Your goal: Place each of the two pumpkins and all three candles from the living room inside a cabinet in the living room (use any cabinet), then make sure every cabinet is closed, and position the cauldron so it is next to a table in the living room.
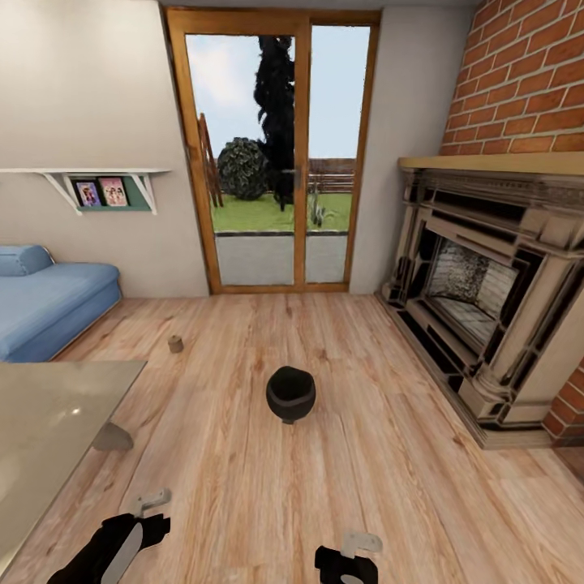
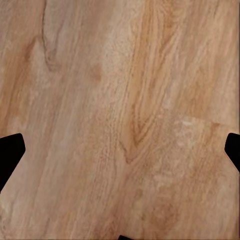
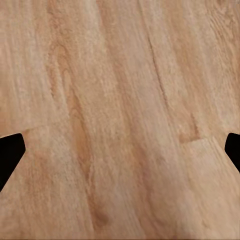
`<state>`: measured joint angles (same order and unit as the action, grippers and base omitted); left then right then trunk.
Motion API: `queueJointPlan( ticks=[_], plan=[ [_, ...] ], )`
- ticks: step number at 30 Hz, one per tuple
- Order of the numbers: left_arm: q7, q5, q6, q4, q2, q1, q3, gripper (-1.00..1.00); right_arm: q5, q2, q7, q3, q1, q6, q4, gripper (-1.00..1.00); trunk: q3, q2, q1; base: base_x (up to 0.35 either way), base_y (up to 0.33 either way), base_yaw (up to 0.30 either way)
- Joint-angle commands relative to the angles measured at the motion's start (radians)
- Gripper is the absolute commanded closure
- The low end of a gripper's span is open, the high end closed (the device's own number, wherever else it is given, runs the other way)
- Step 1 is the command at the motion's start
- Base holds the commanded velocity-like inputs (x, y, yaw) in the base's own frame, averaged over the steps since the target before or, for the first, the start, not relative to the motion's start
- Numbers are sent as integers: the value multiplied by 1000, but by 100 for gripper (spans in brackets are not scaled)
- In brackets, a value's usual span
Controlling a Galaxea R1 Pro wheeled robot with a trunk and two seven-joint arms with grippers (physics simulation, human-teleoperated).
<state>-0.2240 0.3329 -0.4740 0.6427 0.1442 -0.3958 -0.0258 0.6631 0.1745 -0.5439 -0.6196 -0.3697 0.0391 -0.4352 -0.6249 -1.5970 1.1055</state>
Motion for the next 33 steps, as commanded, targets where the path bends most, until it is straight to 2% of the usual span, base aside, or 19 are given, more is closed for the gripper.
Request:
queueJointPlan(
  ticks=[1,9,25,33],
  plan=[
    [0,0,0,0,0,0,0,-100,2,0,2,1,0,0,0,-100,0,0,0,314,0,0],
    [0,0,0,0,0,0,0,-100,9,0,4,6,0,2,1,-100,0,0,0,312,-34,0],
    [-3,0,3,0,-3,0,0,-100,8,0,5,5,0,1,1,-100,0,0,0,263,-205,0],
    [-5,0,3,0,-3,0,1,-100,4,0,6,3,0,1,1,-100,2,0,0,243,-46,0]
  ],
)
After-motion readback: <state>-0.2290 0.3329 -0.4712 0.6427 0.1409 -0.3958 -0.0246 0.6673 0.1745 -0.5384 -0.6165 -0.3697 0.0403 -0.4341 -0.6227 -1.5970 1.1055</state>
